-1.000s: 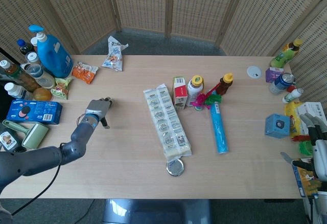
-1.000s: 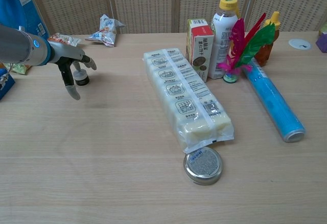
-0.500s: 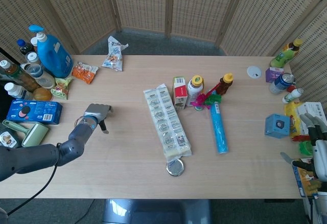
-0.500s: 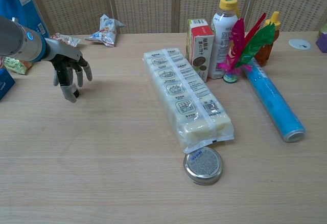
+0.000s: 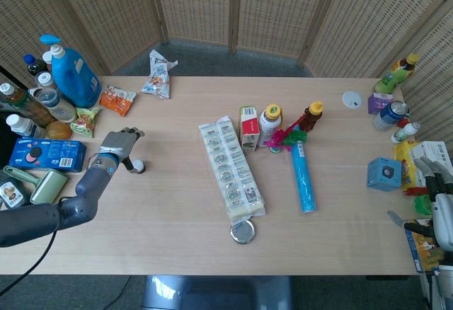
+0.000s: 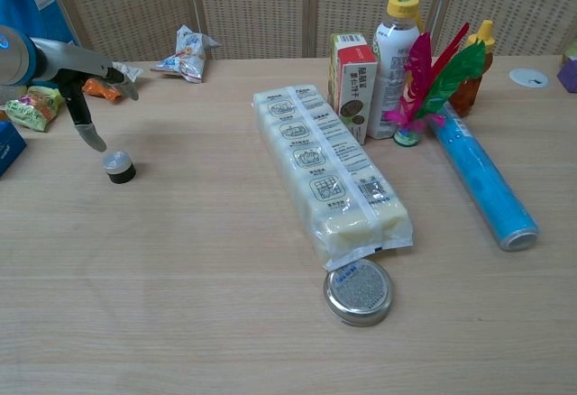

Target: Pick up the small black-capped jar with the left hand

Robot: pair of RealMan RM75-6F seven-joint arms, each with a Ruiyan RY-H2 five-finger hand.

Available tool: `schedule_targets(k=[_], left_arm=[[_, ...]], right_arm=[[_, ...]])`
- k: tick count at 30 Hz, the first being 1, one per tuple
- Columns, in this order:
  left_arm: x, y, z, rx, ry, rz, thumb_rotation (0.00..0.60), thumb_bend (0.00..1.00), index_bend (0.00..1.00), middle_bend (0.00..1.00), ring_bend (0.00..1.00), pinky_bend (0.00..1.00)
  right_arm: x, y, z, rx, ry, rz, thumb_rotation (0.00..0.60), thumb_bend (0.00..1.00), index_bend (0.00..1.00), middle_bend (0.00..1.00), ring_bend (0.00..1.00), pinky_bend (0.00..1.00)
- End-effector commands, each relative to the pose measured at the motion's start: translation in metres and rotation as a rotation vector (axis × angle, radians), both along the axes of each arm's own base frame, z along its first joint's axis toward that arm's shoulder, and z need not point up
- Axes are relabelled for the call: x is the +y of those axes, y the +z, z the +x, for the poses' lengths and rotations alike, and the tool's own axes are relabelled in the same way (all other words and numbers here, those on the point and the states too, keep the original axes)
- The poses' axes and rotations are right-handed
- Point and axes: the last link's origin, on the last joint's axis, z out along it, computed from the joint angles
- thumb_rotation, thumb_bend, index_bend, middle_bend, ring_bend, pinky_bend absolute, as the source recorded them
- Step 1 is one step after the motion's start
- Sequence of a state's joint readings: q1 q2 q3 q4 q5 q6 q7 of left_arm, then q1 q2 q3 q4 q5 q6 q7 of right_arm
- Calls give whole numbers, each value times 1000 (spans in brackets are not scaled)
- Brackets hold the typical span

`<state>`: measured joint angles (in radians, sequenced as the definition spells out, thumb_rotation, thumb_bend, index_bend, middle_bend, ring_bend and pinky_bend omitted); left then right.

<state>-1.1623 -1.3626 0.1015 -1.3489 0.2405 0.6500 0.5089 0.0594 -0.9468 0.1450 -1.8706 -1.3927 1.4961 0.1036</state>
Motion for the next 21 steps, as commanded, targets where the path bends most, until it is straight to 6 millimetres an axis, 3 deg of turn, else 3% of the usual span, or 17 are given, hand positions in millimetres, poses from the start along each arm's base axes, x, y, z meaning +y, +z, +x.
schedule_targets(k=[1, 14, 21], left_arm=[[0, 1, -8, 40, -32, 17, 600, 0, 111, 0, 0, 273], [-19, -23, -34, 120, -127, -27, 600, 0, 102, 0, 0, 214], [-17, -36, -37, 132, -158, 4, 600, 0, 110, 0, 0, 214]], right_arm=[[0, 0, 0, 0, 0, 0, 600, 0, 0, 0, 0, 0], [-1, -1, -1, -1, -2, 3, 600, 0, 0, 0, 0, 0], [-1, -1, -1, 0, -3, 4, 600, 0, 0, 0, 0, 0]])
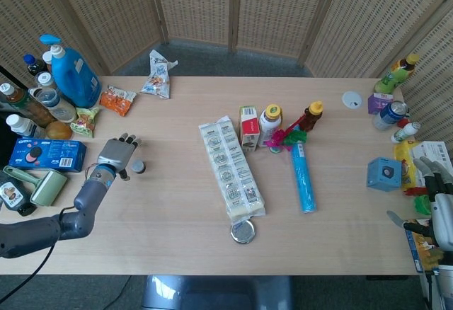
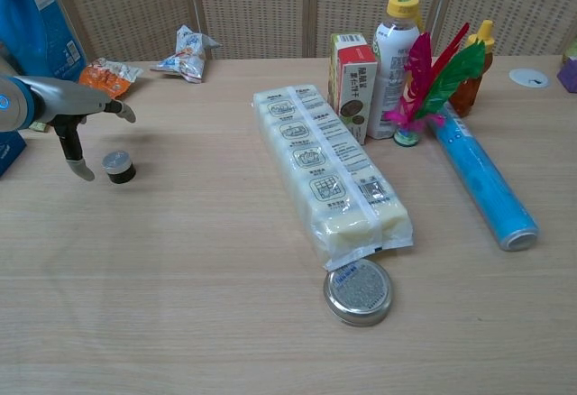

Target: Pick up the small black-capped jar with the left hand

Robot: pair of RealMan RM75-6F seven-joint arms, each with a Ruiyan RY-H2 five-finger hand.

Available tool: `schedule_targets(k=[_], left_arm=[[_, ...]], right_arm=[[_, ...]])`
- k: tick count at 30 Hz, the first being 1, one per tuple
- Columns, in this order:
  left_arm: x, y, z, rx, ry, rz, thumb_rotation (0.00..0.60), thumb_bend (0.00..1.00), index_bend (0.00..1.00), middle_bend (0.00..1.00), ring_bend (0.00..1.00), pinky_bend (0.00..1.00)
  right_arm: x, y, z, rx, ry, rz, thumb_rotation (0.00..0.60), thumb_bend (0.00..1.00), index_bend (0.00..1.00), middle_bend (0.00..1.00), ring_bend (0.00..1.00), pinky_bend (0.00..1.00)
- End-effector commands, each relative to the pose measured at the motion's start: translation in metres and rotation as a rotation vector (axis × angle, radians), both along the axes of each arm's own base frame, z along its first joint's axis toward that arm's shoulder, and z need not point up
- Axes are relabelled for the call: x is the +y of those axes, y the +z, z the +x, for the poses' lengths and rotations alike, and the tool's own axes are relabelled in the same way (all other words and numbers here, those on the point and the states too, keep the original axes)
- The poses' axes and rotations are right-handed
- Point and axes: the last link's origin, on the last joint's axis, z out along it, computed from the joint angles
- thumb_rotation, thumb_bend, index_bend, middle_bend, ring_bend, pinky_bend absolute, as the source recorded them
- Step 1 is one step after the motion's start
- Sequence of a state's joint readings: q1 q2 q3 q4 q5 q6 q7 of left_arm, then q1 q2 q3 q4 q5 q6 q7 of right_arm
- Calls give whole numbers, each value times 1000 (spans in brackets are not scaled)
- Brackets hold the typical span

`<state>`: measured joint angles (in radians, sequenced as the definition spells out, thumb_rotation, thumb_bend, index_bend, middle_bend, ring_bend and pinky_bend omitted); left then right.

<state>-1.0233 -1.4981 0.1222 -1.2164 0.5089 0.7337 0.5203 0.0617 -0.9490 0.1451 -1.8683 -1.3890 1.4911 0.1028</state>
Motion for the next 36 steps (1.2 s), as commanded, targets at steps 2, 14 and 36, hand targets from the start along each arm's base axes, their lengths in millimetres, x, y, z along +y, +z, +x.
schedule_targets(k=[2, 14, 36], left_arm=[[2, -8, 2, 3, -25, 26, 600, 0, 124, 0, 0, 218], [4, -29, 8, 16, -80, 68, 600, 0, 317, 269, 191, 373], [3, -42, 4, 37, -125, 94, 600, 0, 800, 629, 672, 780]], right_arm=[[0, 0, 0, 0, 0, 2, 600, 0, 0, 0, 0, 0], [0, 1, -1, -12, -2, -2, 600, 0, 0, 0, 0, 0], [0, 2, -1, -24, 0, -1, 600, 0, 0, 0, 0, 0]])
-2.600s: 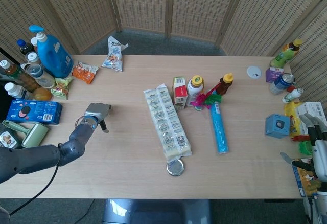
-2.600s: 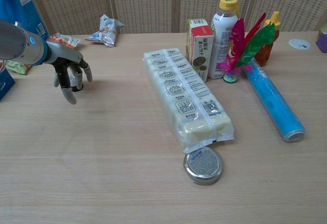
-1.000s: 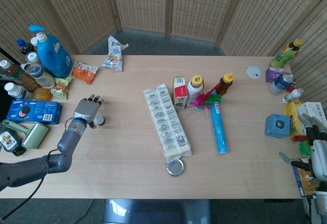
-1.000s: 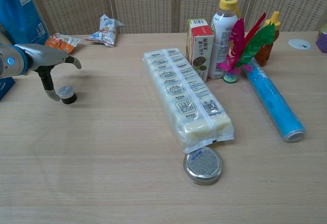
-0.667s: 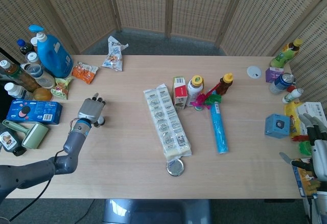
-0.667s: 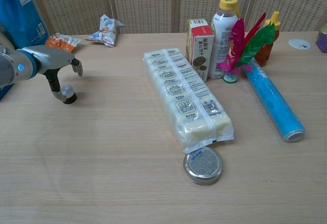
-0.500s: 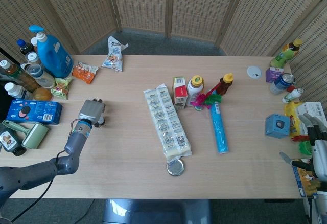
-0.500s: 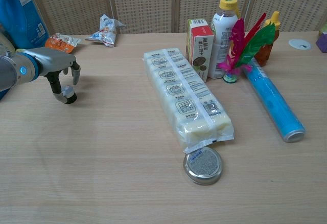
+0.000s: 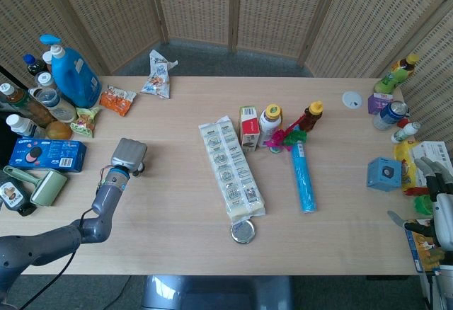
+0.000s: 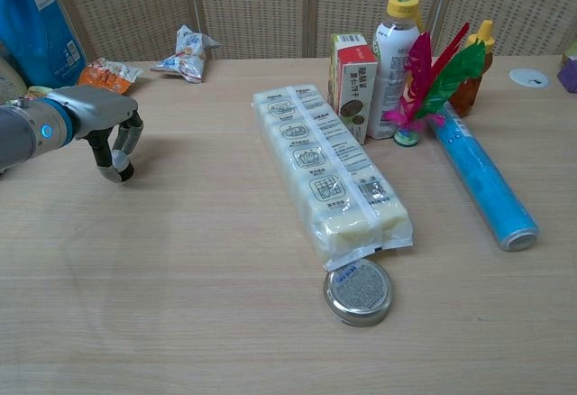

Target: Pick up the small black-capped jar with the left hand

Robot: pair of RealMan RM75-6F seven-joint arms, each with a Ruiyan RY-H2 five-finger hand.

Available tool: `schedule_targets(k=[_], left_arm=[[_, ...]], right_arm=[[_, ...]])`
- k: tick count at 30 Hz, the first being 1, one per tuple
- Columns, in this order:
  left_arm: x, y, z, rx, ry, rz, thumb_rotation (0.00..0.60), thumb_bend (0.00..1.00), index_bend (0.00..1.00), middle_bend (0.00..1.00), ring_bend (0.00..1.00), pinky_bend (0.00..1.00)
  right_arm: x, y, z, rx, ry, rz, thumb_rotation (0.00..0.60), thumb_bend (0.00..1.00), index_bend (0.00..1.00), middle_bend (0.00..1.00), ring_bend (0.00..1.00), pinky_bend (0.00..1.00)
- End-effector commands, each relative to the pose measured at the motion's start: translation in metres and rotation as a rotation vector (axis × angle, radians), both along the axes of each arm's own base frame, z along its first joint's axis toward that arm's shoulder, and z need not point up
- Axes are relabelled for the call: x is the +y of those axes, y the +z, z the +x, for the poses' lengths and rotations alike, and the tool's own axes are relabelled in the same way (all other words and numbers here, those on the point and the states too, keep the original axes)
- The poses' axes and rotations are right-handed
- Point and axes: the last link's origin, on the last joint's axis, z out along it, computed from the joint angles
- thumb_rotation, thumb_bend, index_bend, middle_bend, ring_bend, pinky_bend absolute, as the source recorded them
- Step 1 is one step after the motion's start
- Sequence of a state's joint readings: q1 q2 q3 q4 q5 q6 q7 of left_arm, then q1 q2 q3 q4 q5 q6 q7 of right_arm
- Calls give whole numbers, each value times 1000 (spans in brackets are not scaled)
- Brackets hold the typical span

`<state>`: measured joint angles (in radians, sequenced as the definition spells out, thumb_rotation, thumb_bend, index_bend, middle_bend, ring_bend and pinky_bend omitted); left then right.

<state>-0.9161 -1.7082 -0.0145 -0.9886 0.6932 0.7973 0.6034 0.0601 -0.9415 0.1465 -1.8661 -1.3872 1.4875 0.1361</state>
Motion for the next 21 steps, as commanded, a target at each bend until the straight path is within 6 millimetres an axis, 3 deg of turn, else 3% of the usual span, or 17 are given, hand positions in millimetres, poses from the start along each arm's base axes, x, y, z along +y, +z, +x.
schedule_targets(k=[1, 8, 12, 21], left_arm=[[0, -1, -1, 3, -5, 9, 600, 1, 817, 637, 681, 784], [0, 2, 0, -11, -10, 18, 600, 0, 820, 643, 688, 790], [1, 13, 5, -36, -21, 41, 600, 0, 813, 644, 688, 789], [-3, 70, 43, -88, -106, 130, 600, 1, 808, 638, 689, 790]], right_arm=[[0, 0, 0, 0, 0, 0, 600, 0, 0, 0, 0, 0], [0, 0, 0, -1, 1, 0, 600, 0, 0, 0, 0, 0], [1, 0, 1, -3, 5, -1, 600, 0, 0, 0, 0, 0], [3, 1, 6, -14, 28, -1, 600, 0, 0, 0, 0, 0]])
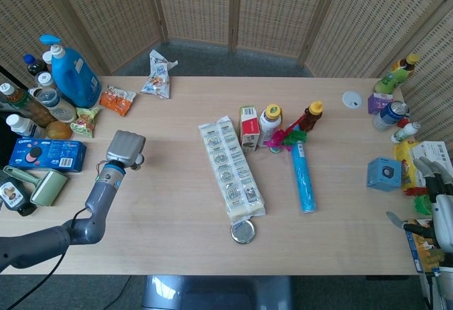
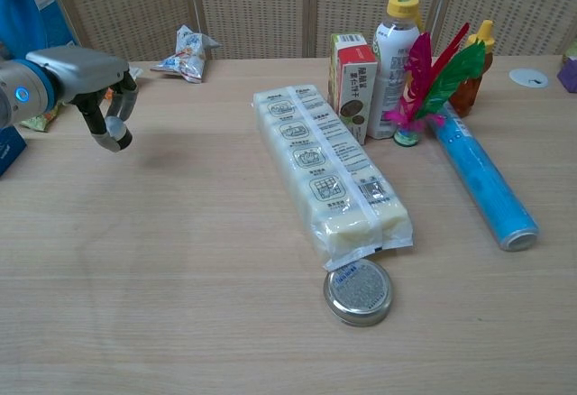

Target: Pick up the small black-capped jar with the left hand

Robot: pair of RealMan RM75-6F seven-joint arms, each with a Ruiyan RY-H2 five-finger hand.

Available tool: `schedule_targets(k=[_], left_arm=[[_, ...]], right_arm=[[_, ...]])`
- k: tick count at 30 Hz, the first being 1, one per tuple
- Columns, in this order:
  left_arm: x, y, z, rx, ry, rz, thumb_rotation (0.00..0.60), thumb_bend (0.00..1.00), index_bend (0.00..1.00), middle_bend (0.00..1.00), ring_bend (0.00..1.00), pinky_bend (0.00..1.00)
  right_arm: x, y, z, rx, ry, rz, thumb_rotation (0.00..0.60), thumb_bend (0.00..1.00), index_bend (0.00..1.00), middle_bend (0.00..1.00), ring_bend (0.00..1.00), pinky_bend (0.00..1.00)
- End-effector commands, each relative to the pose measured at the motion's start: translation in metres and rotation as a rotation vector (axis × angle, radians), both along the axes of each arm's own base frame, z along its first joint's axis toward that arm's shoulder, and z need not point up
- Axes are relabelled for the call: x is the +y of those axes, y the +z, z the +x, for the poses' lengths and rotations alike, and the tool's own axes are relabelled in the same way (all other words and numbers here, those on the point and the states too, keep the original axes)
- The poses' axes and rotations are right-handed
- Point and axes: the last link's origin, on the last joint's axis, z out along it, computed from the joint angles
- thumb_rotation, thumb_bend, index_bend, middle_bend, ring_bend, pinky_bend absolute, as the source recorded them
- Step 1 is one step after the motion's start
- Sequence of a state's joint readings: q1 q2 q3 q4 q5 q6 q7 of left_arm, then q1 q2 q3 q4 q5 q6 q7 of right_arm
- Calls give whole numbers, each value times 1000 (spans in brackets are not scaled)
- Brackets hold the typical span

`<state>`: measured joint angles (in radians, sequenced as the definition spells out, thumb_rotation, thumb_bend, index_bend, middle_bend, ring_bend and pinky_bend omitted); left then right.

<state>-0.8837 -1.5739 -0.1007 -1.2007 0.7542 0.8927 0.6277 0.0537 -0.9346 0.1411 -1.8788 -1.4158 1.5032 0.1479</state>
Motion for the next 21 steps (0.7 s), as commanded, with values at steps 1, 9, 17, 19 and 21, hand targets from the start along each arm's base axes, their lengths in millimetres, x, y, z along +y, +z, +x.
schedule_targets(k=[1, 9, 17, 19, 21], left_arm=[[-4, 42, 25, -22, -59, 71, 600, 0, 807, 636, 689, 790], [-22, 107, 68, -56, -142, 165, 600, 1, 802, 630, 689, 789], [-36, 136, 82, -65, -151, 204, 600, 0, 799, 629, 689, 789], [-38, 135, 80, -67, -143, 199, 600, 1, 799, 628, 689, 789], [-39, 134, 79, -70, -140, 195, 600, 0, 799, 628, 689, 788]], right_arm=[[1, 0, 1, -3, 8, 0, 600, 0, 0, 0, 0, 0], [5, 3, 5, -15, 29, -7, 600, 0, 0, 0, 0, 0], [6, 6, 5, -30, 37, -7, 600, 0, 0, 0, 0, 0], [7, 6, 5, -31, 40, -7, 600, 0, 0, 0, 0, 0], [7, 7, 5, -33, 43, -8, 600, 0, 0, 0, 0, 0]])
